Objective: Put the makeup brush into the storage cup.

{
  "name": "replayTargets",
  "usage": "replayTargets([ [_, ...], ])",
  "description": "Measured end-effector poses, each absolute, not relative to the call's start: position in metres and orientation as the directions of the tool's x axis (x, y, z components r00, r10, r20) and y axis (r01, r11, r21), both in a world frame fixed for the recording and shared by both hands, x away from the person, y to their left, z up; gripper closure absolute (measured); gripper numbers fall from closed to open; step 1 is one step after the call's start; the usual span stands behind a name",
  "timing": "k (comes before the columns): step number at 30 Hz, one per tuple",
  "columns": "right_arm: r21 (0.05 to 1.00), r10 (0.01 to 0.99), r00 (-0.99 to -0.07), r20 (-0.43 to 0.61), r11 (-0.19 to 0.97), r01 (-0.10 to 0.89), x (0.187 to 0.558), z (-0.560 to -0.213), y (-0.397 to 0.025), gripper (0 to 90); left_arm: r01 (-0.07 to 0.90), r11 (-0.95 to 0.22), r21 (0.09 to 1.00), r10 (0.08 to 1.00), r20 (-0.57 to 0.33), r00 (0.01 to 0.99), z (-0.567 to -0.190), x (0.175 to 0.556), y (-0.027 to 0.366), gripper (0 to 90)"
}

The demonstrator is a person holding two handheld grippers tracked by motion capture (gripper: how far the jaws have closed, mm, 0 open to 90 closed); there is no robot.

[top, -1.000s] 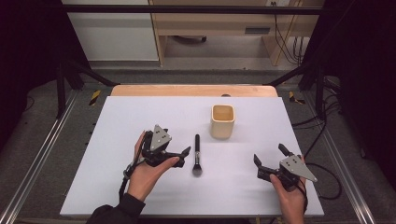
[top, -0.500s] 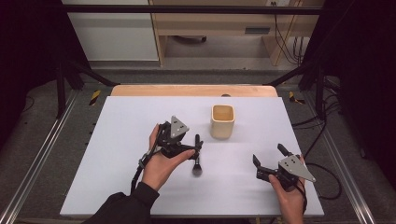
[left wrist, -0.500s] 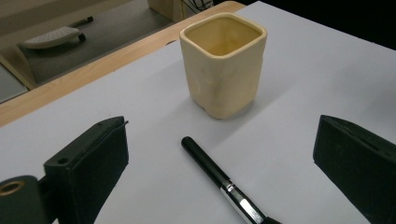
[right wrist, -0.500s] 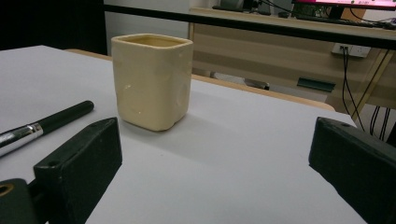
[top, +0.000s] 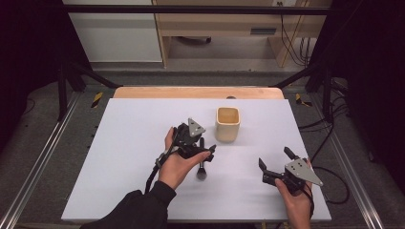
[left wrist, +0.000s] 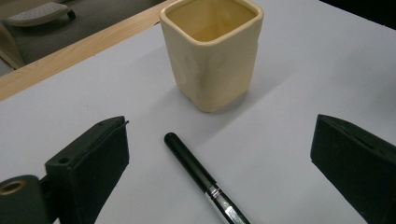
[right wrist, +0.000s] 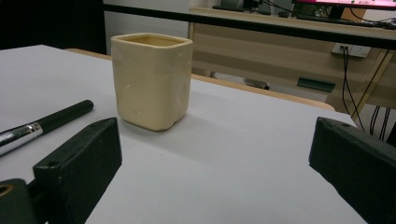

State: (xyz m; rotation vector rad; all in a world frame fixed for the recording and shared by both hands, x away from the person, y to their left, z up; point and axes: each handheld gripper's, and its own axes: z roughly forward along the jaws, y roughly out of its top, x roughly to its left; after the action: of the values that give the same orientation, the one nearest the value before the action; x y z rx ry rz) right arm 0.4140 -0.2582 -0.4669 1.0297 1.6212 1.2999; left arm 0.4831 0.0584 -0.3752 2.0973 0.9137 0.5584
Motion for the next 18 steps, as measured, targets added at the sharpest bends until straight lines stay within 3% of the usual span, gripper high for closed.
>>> replayTargets([
  [18,0.99,0.922,-0.378,-0.082,0.119,0.076,0.413,-0.465,-0.257,3.5,0.472,-0.475,0.743,0.755,0.07,0.651,-0.384,0.489,0.043,4.2],
])
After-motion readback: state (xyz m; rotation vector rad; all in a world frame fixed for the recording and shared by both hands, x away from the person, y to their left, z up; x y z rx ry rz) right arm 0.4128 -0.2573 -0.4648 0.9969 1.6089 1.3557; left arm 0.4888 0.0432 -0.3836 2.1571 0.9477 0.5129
